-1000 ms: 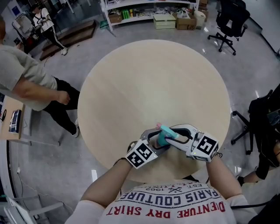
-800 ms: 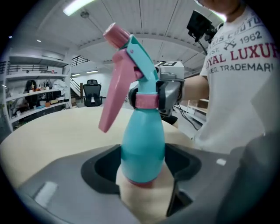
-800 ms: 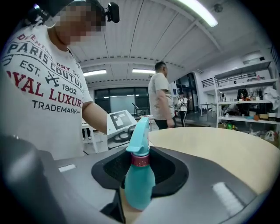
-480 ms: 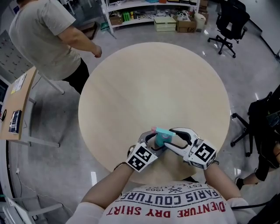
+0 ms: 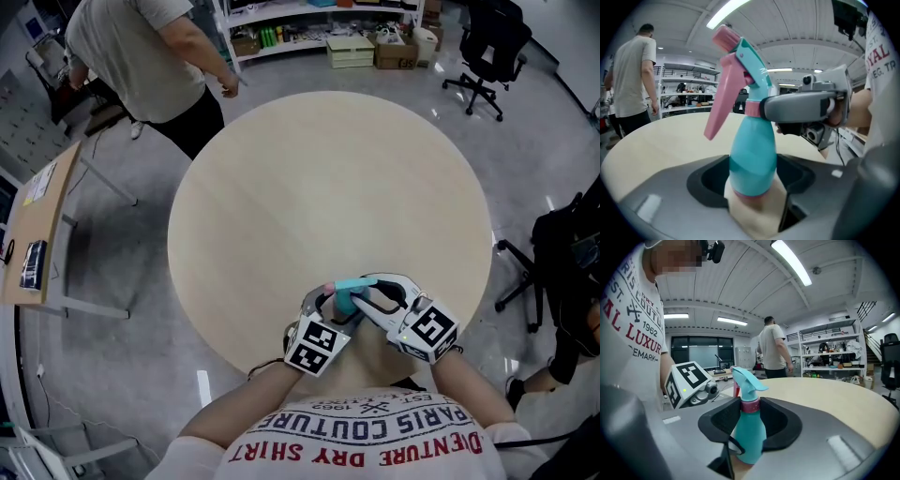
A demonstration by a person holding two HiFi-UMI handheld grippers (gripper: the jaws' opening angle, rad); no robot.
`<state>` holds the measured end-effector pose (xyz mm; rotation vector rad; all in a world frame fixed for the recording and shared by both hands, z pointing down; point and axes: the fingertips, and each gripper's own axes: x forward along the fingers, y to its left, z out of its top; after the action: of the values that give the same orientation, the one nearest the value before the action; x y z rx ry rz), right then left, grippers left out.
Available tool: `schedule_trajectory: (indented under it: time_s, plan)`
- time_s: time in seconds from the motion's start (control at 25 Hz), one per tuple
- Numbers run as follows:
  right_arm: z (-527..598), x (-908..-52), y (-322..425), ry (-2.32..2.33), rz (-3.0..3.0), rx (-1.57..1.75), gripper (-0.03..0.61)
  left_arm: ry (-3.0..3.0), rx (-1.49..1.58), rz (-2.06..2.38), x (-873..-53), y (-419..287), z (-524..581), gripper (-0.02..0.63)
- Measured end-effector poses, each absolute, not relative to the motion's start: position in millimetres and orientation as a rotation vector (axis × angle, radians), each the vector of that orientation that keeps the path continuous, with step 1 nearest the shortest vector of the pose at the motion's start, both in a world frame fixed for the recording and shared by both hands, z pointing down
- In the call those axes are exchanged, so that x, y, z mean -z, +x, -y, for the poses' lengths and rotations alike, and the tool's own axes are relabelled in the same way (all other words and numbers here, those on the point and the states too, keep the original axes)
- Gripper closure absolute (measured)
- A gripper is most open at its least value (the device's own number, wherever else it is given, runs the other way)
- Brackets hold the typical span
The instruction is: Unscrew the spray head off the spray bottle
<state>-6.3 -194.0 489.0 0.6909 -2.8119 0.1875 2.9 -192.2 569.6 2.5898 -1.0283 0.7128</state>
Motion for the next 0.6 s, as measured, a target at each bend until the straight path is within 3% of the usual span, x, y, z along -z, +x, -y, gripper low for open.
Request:
schedule_trajectory:
  time_s: [0.32, 0.6]
  plan:
    - [167, -487, -14, 0.151, 2.834, -0.164, 0.448, 2.913, -0.825, 0.342, -569, -1, 168, 0.304]
    - [169, -484, -17, 0.301, 2.854, -0.194, 0.418, 2.860, -0.788, 0.504, -567, -2, 172, 0.304]
